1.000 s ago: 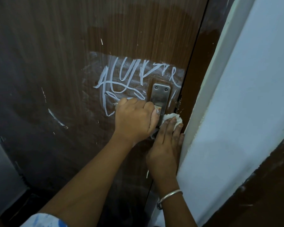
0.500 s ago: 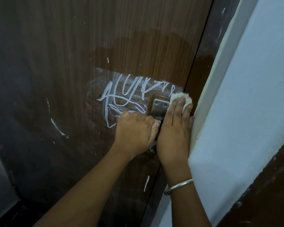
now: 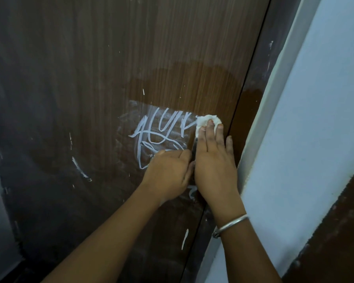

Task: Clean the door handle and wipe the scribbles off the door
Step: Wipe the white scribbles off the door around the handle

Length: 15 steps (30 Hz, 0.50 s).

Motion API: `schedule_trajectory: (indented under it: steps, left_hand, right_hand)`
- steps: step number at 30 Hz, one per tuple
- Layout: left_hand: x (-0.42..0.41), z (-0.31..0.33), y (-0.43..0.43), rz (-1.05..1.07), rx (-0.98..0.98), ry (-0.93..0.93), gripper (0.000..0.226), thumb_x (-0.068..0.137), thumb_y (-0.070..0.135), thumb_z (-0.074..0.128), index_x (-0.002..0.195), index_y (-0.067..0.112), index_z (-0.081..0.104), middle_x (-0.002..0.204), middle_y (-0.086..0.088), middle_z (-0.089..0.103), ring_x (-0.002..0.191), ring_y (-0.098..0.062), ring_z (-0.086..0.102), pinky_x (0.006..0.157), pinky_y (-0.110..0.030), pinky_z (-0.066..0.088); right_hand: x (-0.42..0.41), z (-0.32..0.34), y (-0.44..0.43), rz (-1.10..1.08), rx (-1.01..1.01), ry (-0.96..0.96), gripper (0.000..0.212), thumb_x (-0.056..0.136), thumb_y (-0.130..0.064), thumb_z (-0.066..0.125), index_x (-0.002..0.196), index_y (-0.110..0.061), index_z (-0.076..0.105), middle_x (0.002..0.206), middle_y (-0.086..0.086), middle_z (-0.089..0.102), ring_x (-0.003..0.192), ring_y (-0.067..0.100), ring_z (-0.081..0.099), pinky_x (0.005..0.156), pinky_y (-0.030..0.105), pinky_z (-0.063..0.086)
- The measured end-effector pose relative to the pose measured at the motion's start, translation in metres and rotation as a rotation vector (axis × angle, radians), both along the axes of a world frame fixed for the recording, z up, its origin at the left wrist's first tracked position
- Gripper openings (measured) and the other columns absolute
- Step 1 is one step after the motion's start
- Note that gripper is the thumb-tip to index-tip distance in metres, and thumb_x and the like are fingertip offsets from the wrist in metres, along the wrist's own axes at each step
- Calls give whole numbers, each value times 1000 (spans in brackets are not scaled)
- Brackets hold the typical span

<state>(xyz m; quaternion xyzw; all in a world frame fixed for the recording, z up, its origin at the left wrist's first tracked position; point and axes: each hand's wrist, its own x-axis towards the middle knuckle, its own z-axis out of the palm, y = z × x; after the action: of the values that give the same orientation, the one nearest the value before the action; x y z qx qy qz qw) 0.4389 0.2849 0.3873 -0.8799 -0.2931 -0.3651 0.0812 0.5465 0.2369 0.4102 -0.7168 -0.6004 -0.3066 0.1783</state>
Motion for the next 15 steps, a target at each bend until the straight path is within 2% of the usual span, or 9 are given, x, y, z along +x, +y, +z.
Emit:
schedule_trajectory:
  steps: [2, 4, 6, 9, 11, 13, 15]
  left_hand:
    - [-5, 4, -2, -58, -61, -126, 14, 91, 17, 48, 98, 7, 56, 91, -9, 59, 78, -26, 55, 70, -41, 45]
    - [-6, 11, -6, -119, -70, -268, 16, 85, 4, 53, 101, 4, 57, 95, -9, 57, 80, -23, 54, 67, -39, 48]
    - [-3, 20, -7, -205, -7, -356, 23, 83, -2, 52, 105, 0, 58, 101, -12, 59, 90, -22, 56, 78, -33, 49]
    - [4, 30, -4, -286, 9, -248, 42, 85, -5, 51, 127, -1, 52, 132, -14, 53, 127, -21, 46, 109, -25, 32]
    - [8, 31, -1, -302, -40, -152, 54, 86, -7, 49, 139, 2, 39, 146, -13, 40, 139, -19, 32, 115, -23, 22]
    - [10, 29, 3, -312, -73, -139, 60, 89, -3, 49, 144, 4, 28, 151, -12, 32, 141, -17, 28, 114, -21, 21]
    - [12, 28, 5, -312, -106, -144, 64, 90, 2, 50, 147, 6, 20, 153, -13, 29, 139, -19, 32, 110, -23, 28]
  right_hand:
    - [0, 3, -2, -12, -8, -20, 70, 93, -21, 41, 149, -10, 0, 157, 12, -8, 143, 30, -13, 110, 44, -10]
    - [-2, 3, -4, -11, -6, -9, 71, 93, -21, 44, 149, -10, 1, 157, 13, -7, 143, 30, -13, 110, 44, -10]
    - [-6, 3, 0, 17, -26, 16, 74, 92, -24, 50, 149, -11, 4, 157, 13, -4, 144, 28, -11, 109, 42, -11]
    - [-5, -1, 7, 59, -62, 52, 81, 90, -30, 56, 149, -15, 2, 158, 11, 1, 144, 26, -9, 108, 41, -15]
    - [-2, -5, 7, 105, -34, 107, 84, 90, -29, 57, 150, -14, 0, 158, 10, 7, 144, 22, -7, 110, 39, -15]
    - [-1, -9, 2, 229, 41, 258, 82, 89, -27, 59, 149, -17, 2, 156, 10, 16, 143, 17, -1, 115, 39, -7]
    - [-2, -11, -5, 359, 175, 501, 70, 89, -27, 59, 144, -21, 16, 149, 6, 32, 141, 19, 20, 116, 43, 18]
